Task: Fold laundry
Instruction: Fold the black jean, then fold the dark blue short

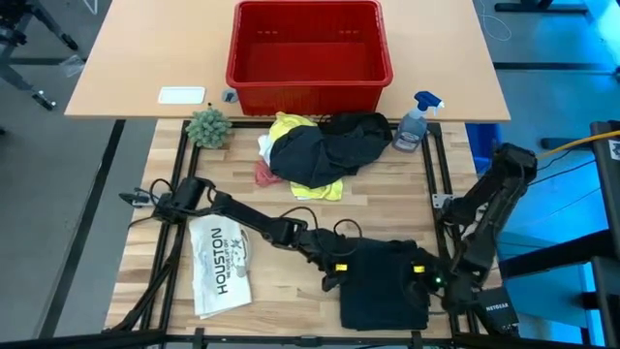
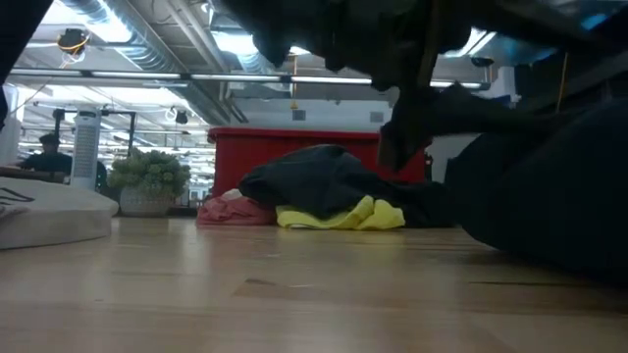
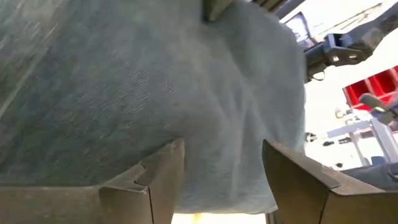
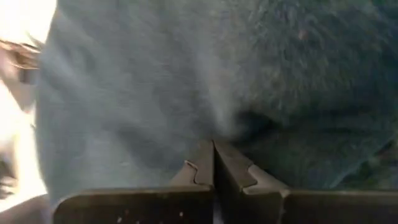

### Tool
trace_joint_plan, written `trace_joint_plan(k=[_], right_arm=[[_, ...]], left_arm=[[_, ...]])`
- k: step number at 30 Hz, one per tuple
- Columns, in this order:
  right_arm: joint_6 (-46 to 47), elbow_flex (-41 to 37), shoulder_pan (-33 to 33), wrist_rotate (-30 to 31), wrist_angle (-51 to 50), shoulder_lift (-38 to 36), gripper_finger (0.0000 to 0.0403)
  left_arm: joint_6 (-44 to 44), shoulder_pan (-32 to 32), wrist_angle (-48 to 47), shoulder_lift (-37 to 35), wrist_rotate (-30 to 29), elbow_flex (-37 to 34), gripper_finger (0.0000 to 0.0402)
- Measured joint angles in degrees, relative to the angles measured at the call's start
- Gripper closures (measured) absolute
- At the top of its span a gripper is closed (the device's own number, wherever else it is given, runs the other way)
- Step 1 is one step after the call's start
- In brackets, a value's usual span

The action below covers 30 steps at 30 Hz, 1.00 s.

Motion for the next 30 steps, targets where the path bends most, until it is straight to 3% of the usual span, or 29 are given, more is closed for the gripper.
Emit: trace_joint_plan(k=[5, 12, 15, 17, 23, 26, 30], right_arm=[[1.46, 1.60, 0.44, 7.66, -0.04, 0.00, 0.0403], [-2.27, 2.35, -4.50, 5.81, -1.32, 0.00, 0.0403], [-2.90, 2.30, -5.73, 5.15, -2.13, 0.00, 0.0403], [-3.25, 2.35, -5.57, 7.77, -2.25, -0.17, 0.0403], [-8.77, 4.50, -5.56, 13.93, -4.45, -2.95, 0.0402], [-11.49, 5.92, -6.39, 16.33, -6.23, -4.26, 0.0402], [-12.97, 8.68, -9.44, 18.35, -16.58, -5.99, 0.0402]], left_arm=[[0.67, -0.19, -1.75, -0.12, -0.69, 0.11, 0.0194], [-1.52, 1.49, 1.32, 4.04, 0.59, 0.63, 0.0194], [-2.65, 2.56, 2.00, 6.47, 3.76, 2.70, 0.0194], [-3.20, 3.03, 2.22, 6.72, 6.60, 3.23, 0.0194], [-2.60, 2.63, 0.19, -0.58, 9.88, 3.39, 0.0194], [0.30, 1.96, -6.60, -6.13, 7.50, 3.54, 0.0194], [5.65, 0.30, -23.67, -14.66, -6.49, 3.34, 0.0194]])
